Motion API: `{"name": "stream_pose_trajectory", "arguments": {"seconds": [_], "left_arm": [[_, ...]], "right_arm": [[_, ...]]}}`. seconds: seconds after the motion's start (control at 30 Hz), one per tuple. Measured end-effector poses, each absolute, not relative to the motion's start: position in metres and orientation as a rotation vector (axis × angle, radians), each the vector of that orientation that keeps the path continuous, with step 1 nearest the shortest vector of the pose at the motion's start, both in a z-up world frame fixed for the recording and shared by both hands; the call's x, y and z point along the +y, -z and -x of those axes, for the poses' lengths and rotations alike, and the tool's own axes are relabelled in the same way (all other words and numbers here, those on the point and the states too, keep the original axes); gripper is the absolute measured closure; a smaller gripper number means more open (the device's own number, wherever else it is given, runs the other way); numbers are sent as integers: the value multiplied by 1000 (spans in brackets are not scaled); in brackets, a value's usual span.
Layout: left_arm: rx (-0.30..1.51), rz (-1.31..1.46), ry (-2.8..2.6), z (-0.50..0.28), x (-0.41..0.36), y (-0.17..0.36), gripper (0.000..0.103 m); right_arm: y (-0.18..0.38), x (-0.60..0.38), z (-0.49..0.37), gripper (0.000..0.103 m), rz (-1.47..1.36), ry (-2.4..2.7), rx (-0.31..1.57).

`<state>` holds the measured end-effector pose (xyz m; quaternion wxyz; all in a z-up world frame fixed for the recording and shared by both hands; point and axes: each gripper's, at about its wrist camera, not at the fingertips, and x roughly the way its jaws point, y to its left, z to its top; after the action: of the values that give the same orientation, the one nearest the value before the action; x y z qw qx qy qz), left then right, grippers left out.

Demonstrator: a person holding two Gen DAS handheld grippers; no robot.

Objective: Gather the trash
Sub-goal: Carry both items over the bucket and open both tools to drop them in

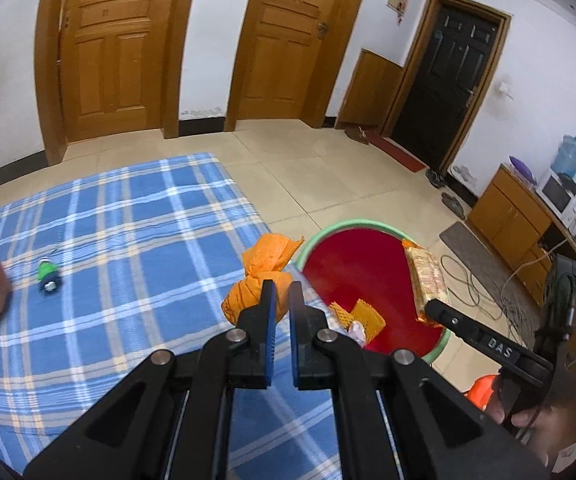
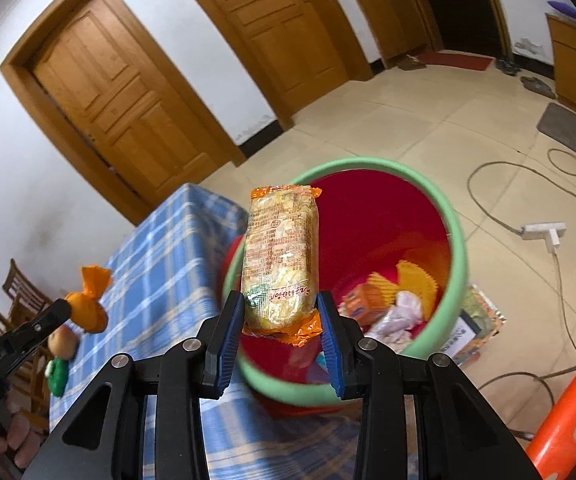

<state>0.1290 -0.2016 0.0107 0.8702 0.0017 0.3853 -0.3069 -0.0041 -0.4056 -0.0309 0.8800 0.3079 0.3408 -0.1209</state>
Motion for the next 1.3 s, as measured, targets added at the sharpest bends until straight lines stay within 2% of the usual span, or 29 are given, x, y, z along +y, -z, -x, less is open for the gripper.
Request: {"name": "stream_pose_trajectory", "arguments": {"seconds": [0.5,0.67,0.73,0.8,0.83,1.3], "left_arm": [[880,-75,771,-121,-286,19,99],[862,-173,784,-113,-311,25,99],[868,-186,793,-110,-315,25,95],[869,-191,789,-108,-314,25,79],[866,-191,783,-108,-312,24,78],[837,-129,570,-139,-229,5,76]], "right_arm": [[34,-443,21,62,-701,315,668],[30,-450,30,62,-710,324,653],[29,-451,32,62,-712,322,653],[28,-451,35,62,-710,320,648],[26,-451,36,62,-707,319,645],[10,-424,31,62,-666,253,643]]}}
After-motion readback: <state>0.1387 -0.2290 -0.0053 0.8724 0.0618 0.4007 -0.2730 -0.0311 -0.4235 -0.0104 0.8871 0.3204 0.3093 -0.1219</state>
